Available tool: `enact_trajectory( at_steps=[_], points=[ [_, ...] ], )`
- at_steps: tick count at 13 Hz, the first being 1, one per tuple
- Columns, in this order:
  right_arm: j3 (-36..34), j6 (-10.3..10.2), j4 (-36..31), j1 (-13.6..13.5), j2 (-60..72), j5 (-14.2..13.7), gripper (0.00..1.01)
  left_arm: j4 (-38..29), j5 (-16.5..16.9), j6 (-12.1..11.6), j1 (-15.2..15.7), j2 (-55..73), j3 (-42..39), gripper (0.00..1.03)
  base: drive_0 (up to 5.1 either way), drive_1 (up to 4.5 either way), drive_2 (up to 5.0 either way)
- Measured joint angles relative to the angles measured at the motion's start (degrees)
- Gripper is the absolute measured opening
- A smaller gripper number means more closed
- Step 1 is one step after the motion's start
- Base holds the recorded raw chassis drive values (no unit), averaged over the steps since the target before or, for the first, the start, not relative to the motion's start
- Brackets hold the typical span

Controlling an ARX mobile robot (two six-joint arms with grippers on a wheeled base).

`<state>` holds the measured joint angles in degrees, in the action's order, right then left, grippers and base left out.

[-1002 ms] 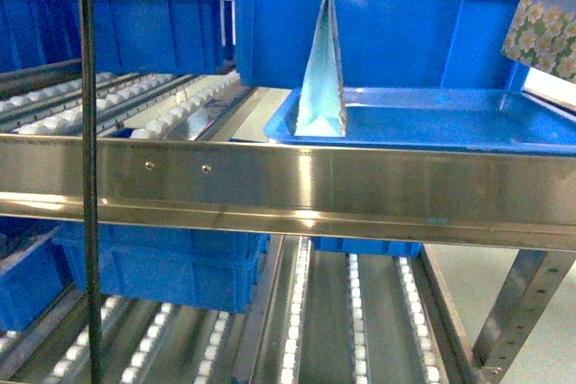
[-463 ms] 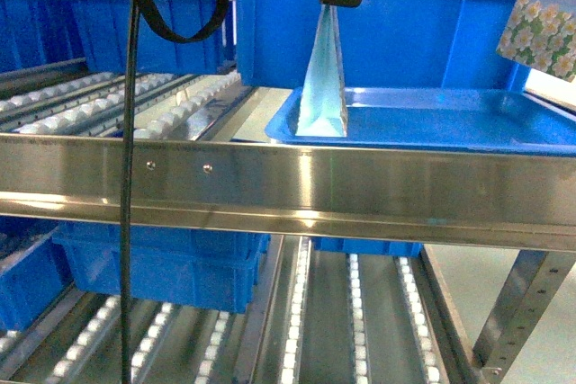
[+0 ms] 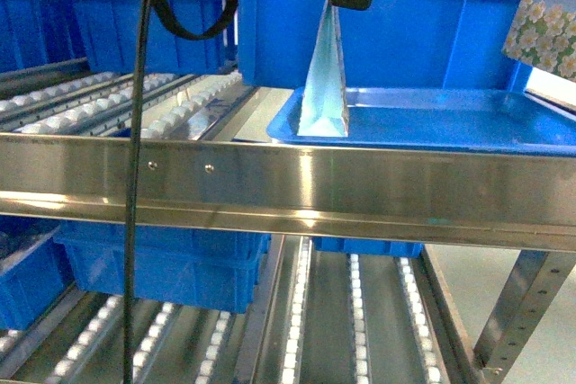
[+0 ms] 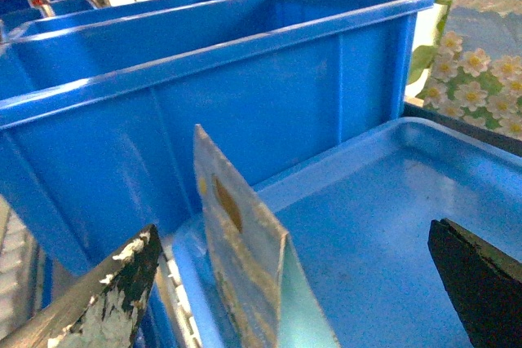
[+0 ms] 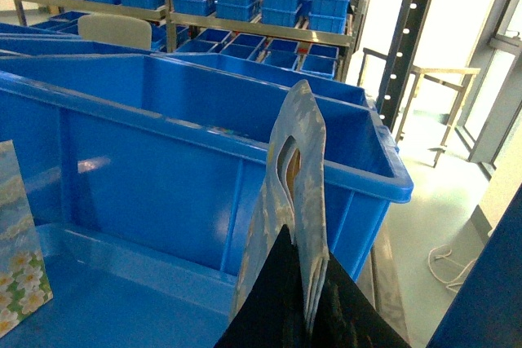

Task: Move flower gift bag to table near conveyor

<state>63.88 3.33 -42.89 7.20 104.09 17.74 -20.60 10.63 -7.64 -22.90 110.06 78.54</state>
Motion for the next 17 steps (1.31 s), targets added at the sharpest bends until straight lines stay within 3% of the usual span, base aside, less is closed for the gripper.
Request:
enact_trajectory(
  at_steps=[4,8,15,17],
  points=[
    [0.00,0.13,0.02,0.00,0.00,0.02,0.02,1.11,-1.11,-2.40,-3.63,4.02,5.88,0.98,0.0,0.00,0.0],
    [0.00,0.15,0.00,-0.02,0.00,0.02,0.02,0.63,-5.05,-4.42,-0.33,6.73,4.04,0.98,0.0,0.00,0.0],
    [0.00,0.15,0.00,0.00,0.00,0.00,0.02,5.57,-2.71,-6.19,-0.42,11.96,10.73,0.98,0.0,0.00,0.0],
    [0.00,0.15,0.00,-0.02,0.00,0.00,0.02,5.57,-2.67,-6.38,-0.52,11.96,10.78,0.77,0.0,0.00,0.0]
  ],
)
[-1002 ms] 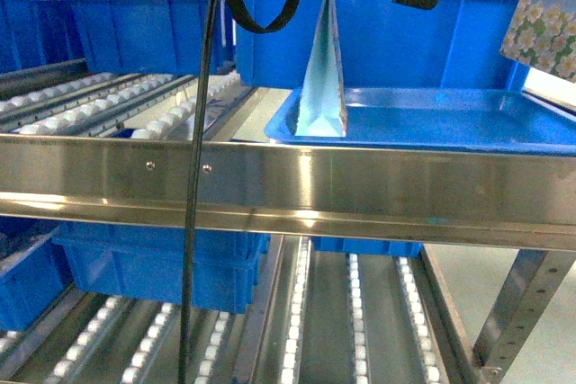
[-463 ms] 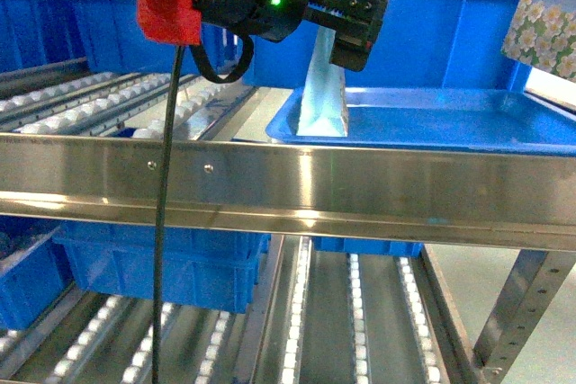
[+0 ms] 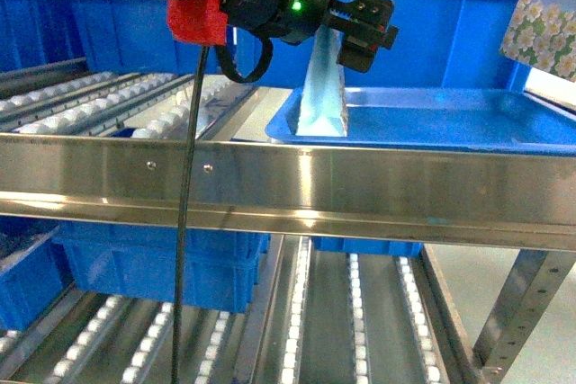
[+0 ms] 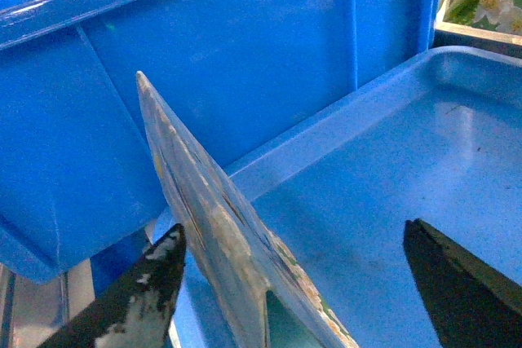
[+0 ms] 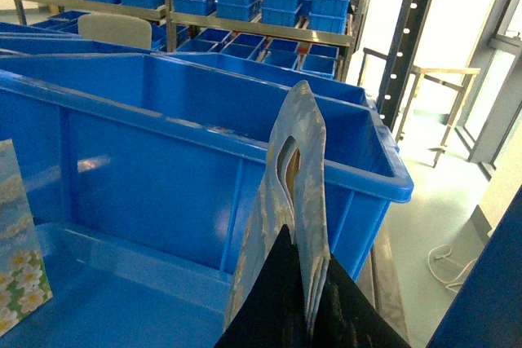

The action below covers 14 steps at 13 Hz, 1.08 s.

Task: Move flower gift bag to table near conveyor

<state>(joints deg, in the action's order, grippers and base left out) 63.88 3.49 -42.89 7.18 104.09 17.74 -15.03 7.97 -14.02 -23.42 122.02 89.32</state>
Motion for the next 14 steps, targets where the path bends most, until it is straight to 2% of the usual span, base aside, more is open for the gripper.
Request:
enact_trajectory(
  at_steps=[4,5,6,7,11,14],
  points=[
    [0.00,0.00,0.02,0.00,0.00,0.00,0.02,-0.15,-0.04,0.00,0.00,0.00,0.00,0.14,0.0,0.00,0.0],
    [0.00,0.00,0.02,0.02,0.00,0.00,0.02,-1.42,-1.01,0.02,0.02,0.00,-0.13,0.04,0.0,0.00,0.0],
    [0.00,0.00,0.00,0.02,0.00,0.00,0.02,-6.54,-4.46,0.17,0.48,-1.20,-4.04,0.02,0.0,0.00,0.0],
    [0.00,0.00,0.04,0.00,0.00,0.00,0.02,-6.62,-5.42,0.74,0.72,-2.23,-4.33,0.02,0.0,0.00,0.0],
    [0.00,0.00,0.04,0.02,0.00,0.00,0.02,-8.81,-6.99,4.70,0.77,-10.10,-4.98,0.02,0.0,0.00,0.0],
    [0.00,0.00,0.00,0.00,-0.02,0.00,0.02,-6.62,-9.14,7.61,0.50,-14.62,-7.89,0.02,0.0,0.00,0.0]
  ],
)
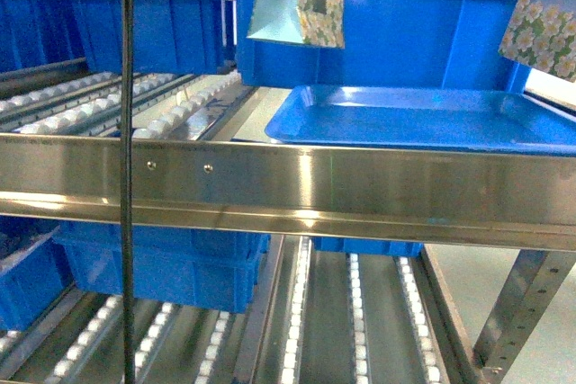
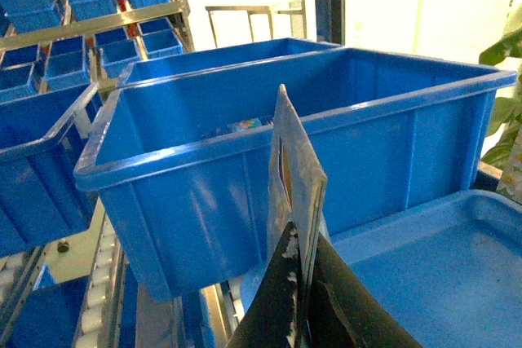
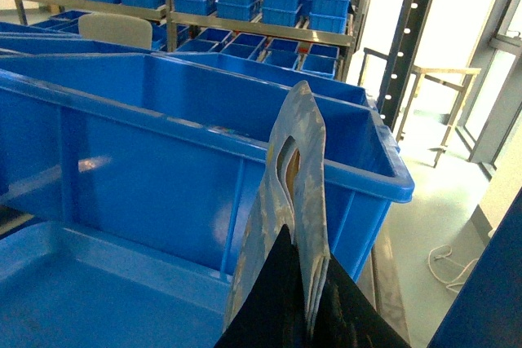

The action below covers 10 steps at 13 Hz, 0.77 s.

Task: Move flower gift bag to table near conveyor

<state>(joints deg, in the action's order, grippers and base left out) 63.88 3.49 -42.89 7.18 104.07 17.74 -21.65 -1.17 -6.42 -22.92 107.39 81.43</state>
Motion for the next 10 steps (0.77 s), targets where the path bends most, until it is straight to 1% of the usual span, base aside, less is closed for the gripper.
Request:
enact_trajectory(
  at_steps=[2,10],
  points=[
    [0.00,0.00,0.02,0.00,0.02,0.00,0.02,-0.61,-0.63,0.44,-0.24,-0.74,-0.94,0.02,0.0,0.00,0.0],
    [0.00,0.00,0.15,0.33,0.00,-0.09,0.02,-0.61,-0.59,0.63,-0.55,-0.83,-1.11,0.02,-3.1,-1.92,4.9]
  ],
)
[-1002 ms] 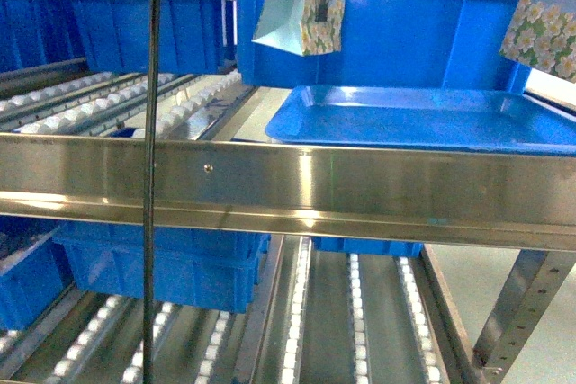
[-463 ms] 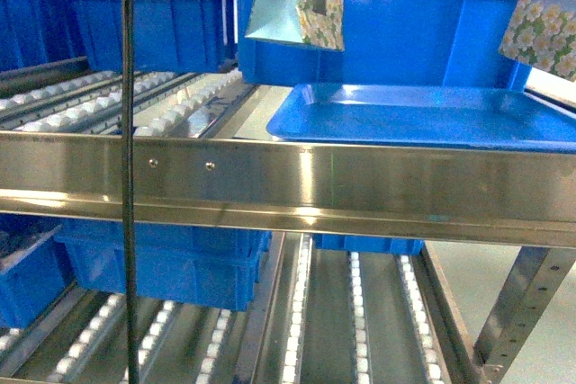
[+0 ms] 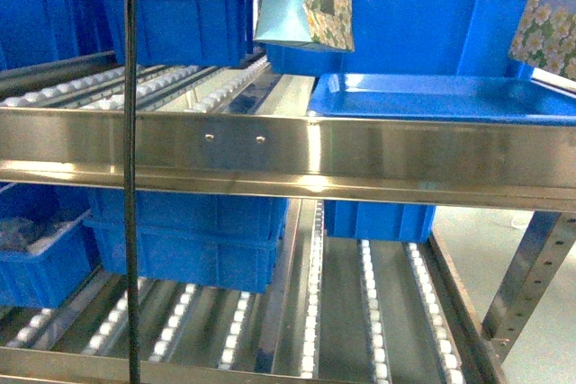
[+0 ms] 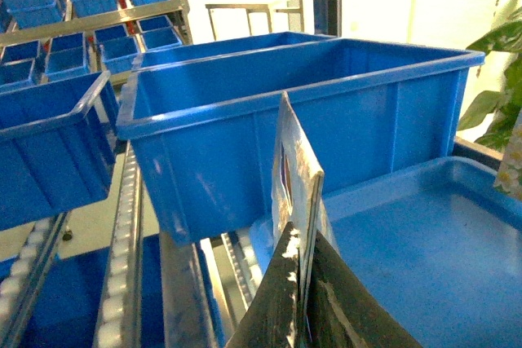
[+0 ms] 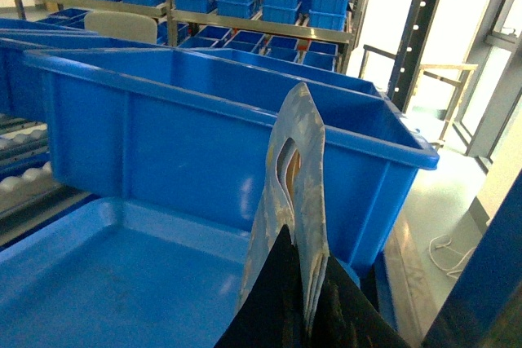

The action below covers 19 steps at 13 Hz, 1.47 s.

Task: Move flower gift bag to table near conveyor

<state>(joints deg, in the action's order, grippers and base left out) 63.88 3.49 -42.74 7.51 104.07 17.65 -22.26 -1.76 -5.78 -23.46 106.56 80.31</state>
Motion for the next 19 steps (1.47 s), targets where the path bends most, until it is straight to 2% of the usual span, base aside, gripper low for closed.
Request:
enact_trajectory(
  at_steps=[19],
  points=[
    [0.00,0.00,-0.13,0.00,0.00,0.02,0.02,0.17,-0.17,0.00,0.07,-0.11,-0.02,0.02,-4.3,-0.35,4.3]
  ],
)
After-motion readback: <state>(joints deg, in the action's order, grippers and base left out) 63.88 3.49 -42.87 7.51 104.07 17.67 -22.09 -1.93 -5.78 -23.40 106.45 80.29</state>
